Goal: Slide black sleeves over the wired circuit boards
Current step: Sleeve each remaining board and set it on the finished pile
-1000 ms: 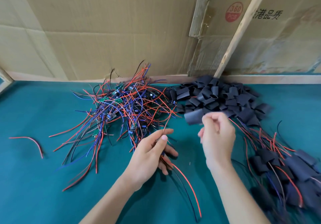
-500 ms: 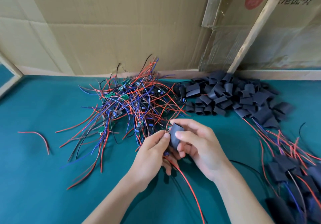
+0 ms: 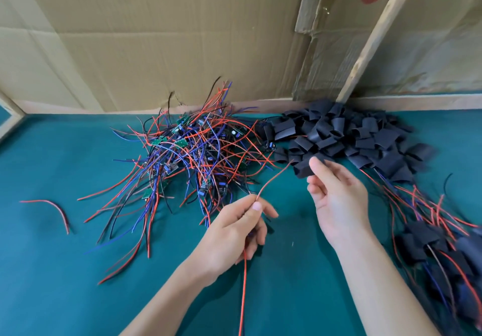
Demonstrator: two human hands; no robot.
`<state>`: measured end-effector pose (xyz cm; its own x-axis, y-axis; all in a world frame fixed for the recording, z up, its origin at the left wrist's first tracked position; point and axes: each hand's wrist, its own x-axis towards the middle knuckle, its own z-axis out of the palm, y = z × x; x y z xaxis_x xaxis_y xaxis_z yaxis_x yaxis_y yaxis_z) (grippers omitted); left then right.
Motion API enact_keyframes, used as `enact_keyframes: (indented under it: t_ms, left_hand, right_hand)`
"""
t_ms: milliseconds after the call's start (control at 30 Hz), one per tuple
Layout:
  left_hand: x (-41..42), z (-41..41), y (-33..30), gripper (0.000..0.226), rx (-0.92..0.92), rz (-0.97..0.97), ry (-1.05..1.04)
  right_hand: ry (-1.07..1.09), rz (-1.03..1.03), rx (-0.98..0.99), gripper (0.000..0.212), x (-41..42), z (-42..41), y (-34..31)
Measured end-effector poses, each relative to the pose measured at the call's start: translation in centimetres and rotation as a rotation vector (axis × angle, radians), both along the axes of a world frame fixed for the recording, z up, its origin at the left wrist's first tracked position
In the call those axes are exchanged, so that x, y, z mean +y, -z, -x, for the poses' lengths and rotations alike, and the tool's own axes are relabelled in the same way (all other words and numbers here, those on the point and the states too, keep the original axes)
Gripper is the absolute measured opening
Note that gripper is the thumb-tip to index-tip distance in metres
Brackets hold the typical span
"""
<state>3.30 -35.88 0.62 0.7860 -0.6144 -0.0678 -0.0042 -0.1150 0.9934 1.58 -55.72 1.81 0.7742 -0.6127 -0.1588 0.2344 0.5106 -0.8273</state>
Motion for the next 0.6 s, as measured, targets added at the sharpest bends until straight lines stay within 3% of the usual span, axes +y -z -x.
enact_keyframes:
  t_ms: [200,600]
  left_hand:
    - [0.09,0.35,-0.51,0.032,-0.036,0.002,0.037]
    - [0.05,0.32,-0.39,0.033,-0.041,-0.004,0.048]
  right_hand:
    - [0.068,-0.195,0.027,0.014,-0.96,0.37,-0.34]
    - [-0.105,-0.173,-0.022,0.017,-0.06,0.24,-0.33]
